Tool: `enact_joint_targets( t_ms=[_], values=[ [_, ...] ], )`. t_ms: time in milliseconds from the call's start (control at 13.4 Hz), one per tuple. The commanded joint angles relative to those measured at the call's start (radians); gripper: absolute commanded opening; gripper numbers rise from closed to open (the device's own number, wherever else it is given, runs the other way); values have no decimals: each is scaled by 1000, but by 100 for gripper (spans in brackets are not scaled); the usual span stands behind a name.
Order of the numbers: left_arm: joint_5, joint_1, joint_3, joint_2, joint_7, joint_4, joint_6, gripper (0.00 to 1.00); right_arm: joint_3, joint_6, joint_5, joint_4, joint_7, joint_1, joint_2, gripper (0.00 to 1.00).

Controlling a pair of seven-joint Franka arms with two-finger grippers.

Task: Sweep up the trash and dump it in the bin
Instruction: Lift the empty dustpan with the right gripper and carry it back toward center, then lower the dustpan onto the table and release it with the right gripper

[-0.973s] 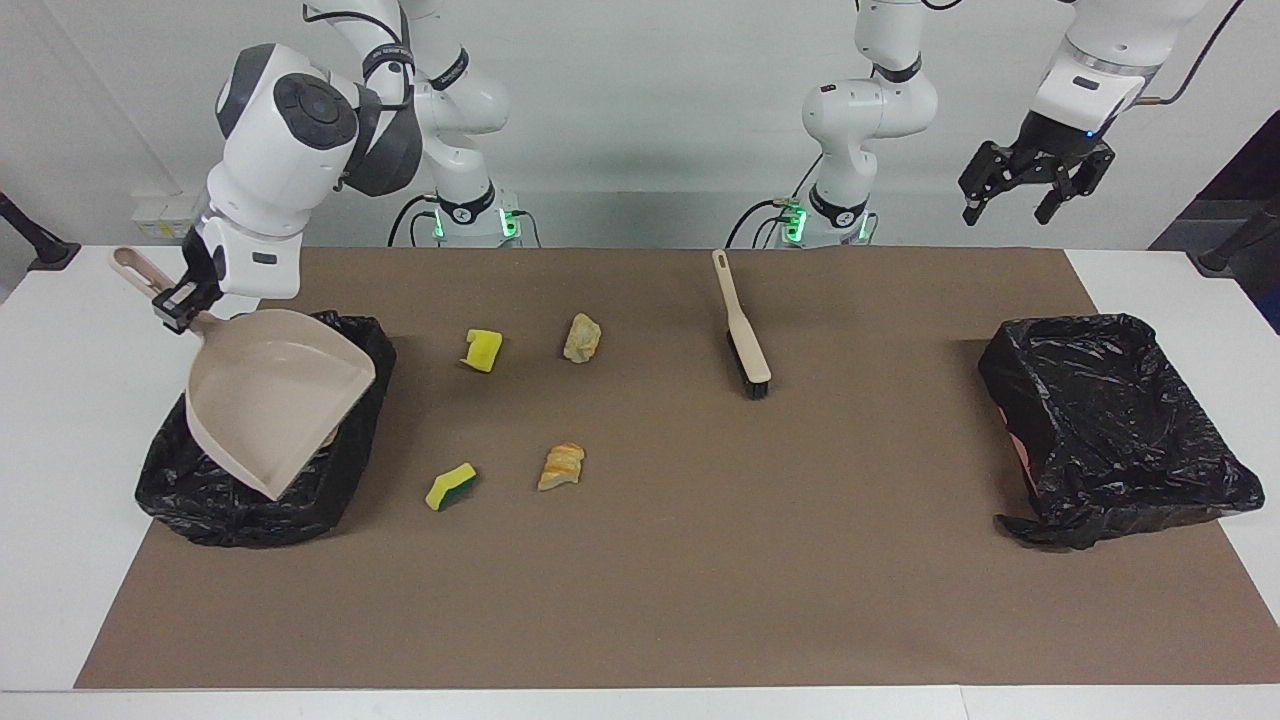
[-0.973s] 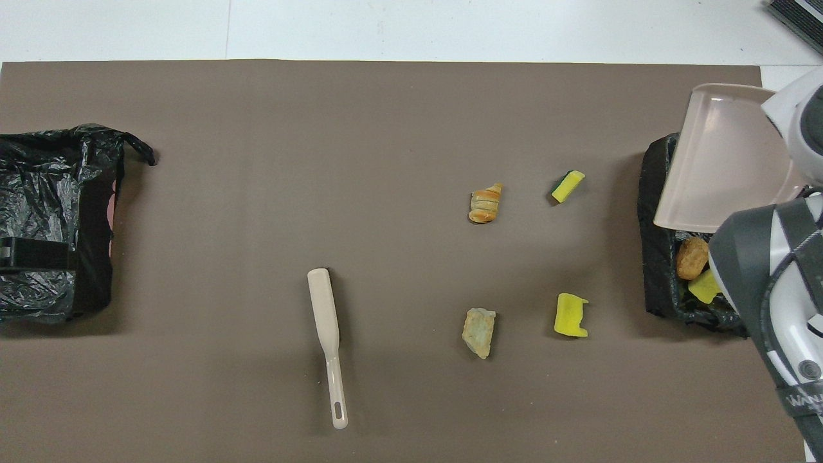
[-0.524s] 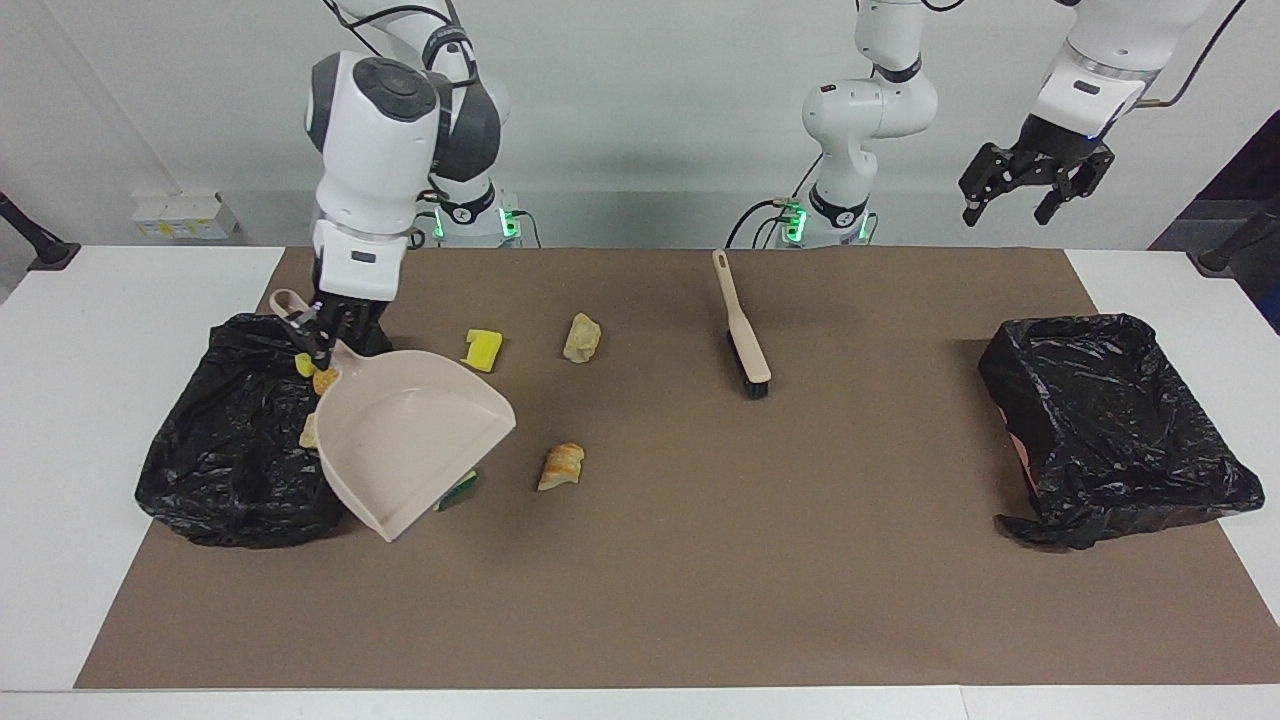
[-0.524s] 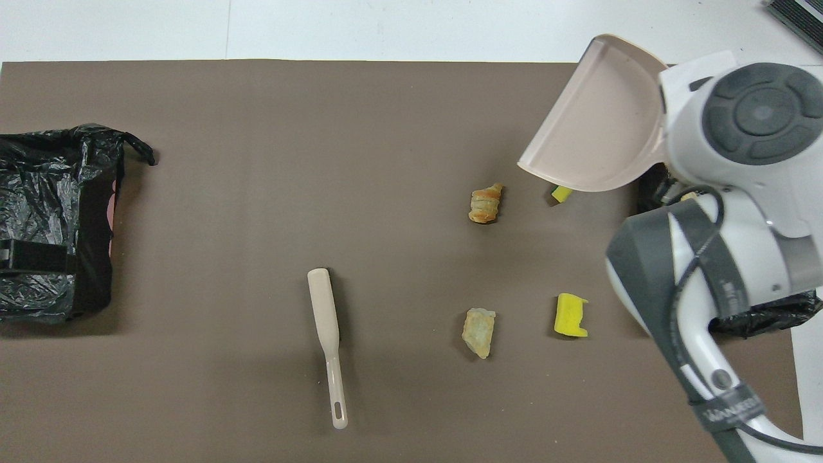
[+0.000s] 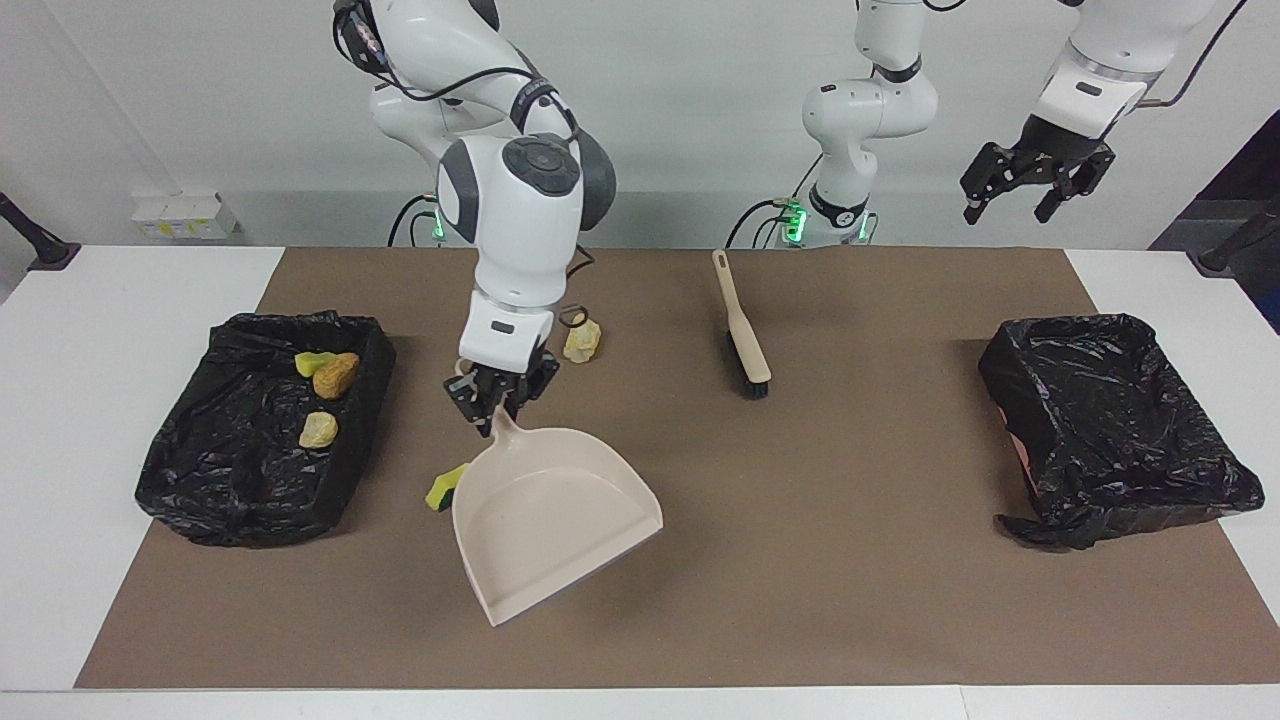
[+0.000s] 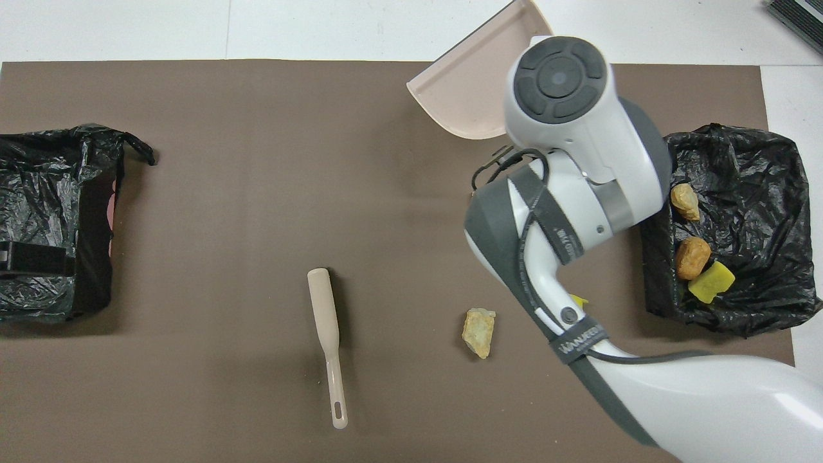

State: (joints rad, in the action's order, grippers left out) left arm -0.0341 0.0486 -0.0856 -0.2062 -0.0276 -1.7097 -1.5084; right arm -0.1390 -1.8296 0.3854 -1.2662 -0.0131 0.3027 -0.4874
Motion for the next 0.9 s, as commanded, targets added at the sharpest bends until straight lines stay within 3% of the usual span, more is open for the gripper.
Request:
enact_joint_targets(
  t_ms=[0, 449, 823],
  values=[
    [13, 16, -9, 4, 3, 18, 24, 100, -14, 9, -30, 160, 178, 64, -138, 0],
    [13, 16, -9, 4, 3, 18, 25, 100, -67, -16, -157, 226, 588, 163, -278, 0],
    [13, 16, -9, 4, 3, 18, 25, 100, -79, -19, -230, 252, 653, 179, -303, 0]
  ],
)
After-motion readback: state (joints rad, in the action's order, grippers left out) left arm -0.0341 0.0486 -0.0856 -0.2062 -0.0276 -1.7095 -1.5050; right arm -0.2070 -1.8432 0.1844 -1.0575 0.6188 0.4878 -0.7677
